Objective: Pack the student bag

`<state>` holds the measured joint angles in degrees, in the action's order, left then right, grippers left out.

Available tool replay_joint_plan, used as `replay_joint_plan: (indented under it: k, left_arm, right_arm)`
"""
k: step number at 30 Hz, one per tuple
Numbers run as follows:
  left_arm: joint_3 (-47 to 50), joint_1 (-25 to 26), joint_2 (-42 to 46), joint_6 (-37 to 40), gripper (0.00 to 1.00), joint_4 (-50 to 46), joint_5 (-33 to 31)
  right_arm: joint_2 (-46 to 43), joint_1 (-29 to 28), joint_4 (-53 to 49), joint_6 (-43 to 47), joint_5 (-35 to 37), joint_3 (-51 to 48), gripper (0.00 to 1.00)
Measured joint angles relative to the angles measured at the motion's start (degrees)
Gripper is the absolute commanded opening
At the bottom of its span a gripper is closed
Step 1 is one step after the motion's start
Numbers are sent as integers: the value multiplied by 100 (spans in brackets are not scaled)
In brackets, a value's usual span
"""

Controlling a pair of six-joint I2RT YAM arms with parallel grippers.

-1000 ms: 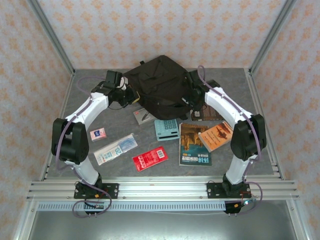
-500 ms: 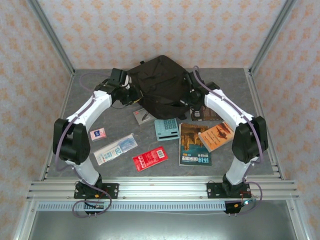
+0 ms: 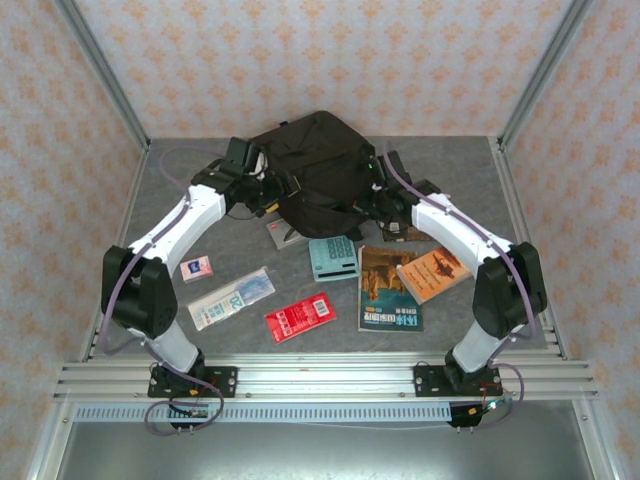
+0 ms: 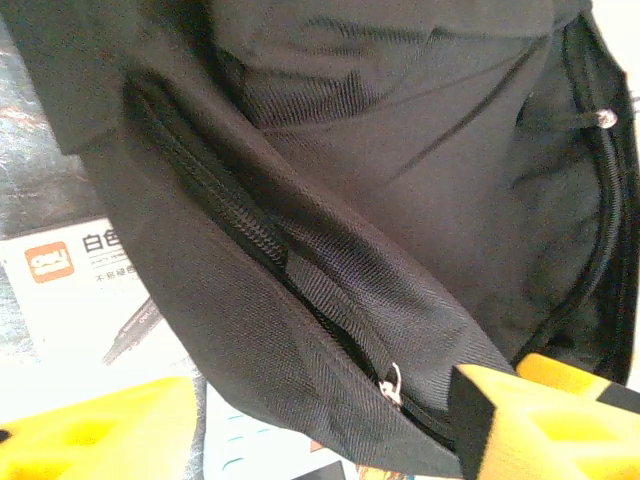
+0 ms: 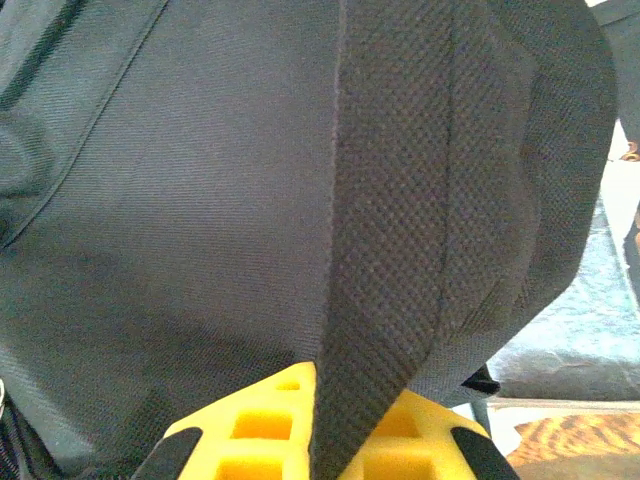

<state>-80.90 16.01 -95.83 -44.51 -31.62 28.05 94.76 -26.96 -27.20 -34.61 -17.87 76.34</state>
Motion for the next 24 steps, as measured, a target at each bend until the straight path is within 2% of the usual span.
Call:
replay_joint_plan:
  k: [4, 6, 12, 14, 17, 24]
  left_arm:
    - [17, 39, -376, -96, 55, 168, 48]
    - [87, 39, -503, -164, 45, 304, 127]
    - [155, 87, -603, -234, 2, 573, 291]
    - [203, 87, -603, -210, 0, 614, 304]
    - [310, 87, -603, -212, 0, 758, 330]
    - [922, 87, -391, -291, 0, 1357, 404]
  right_arm:
    - [0, 0, 157, -24, -109, -136, 0]
    - [0, 0, 179, -24, -149, -168, 0]
    - [-2, 0, 223, -46, -188, -203, 0]
    - [-2, 0, 247, -72, -186, -203, 1]
    - [-2, 0, 243, -155, -160, -203, 11]
    - [-2, -2, 101, -175, -76, -157, 40]
